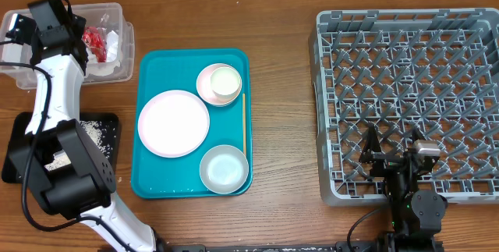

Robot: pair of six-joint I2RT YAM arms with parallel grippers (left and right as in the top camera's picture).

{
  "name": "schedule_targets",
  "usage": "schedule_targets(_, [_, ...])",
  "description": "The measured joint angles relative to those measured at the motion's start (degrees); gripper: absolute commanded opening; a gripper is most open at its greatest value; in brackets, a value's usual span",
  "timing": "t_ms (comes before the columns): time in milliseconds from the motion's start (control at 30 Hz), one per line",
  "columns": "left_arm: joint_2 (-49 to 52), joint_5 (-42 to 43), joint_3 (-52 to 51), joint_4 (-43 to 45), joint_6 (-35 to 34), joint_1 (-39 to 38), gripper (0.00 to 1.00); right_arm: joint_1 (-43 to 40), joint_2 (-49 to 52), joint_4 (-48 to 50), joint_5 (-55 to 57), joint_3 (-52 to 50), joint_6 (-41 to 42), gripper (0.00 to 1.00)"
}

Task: Sort waste into correct bins and load items into the dishwasher
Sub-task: 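Carry the red wrapper left and drop it into the clear bin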

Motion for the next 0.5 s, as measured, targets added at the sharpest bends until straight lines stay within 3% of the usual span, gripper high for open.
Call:
schedule_targets(233, [-8.66,17.66,-0.26,-13.44,0.39,0.0,1.0,0.0,0.0,0.02,-0.02,0.0,0.0,1.0])
schedule_targets(367, [-16.44,33.38,-0.2,-19.52,5.25,-0.02,1.0,0.0,0.0,0.04,0.0,0.0,0.0,1.0])
schedule_targets(500, [-21.29,42.16,-0.09,-28.2,9.79,-0.98,1.0,0.0,0.0,0.04,0.0,0.0,0.0,1.0])
